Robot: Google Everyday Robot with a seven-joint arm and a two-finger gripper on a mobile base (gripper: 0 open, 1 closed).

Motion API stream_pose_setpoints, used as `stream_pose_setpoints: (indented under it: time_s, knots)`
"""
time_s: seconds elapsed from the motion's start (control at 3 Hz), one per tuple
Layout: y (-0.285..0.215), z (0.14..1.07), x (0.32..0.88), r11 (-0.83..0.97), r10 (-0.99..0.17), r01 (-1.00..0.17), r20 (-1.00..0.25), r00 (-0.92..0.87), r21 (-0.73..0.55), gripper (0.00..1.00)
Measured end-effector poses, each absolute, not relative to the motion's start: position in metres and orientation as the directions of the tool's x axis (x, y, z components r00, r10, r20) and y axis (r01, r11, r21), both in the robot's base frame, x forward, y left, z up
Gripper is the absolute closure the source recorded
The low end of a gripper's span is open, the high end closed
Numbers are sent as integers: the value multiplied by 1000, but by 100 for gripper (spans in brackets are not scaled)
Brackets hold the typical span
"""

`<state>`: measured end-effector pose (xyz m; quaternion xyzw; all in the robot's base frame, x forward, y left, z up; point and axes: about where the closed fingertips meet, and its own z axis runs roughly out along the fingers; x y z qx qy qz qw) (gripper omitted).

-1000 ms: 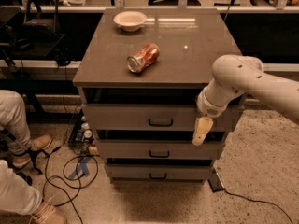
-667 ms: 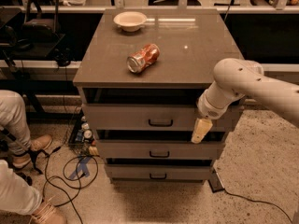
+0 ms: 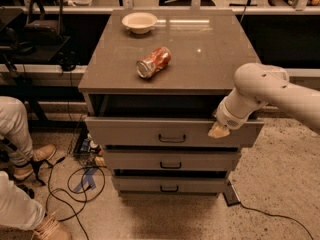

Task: Open top drawer

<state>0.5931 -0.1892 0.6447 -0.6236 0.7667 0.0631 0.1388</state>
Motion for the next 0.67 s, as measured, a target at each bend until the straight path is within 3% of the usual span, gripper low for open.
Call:
stream_pose_setpoints:
  time_s: [0.33,0.67]
  knots:
    - [-189,647,593,214,-939,-974,-291,-184,-76,97]
    - [-189,647,593,214,-939,-974,-291,-184,-76,0]
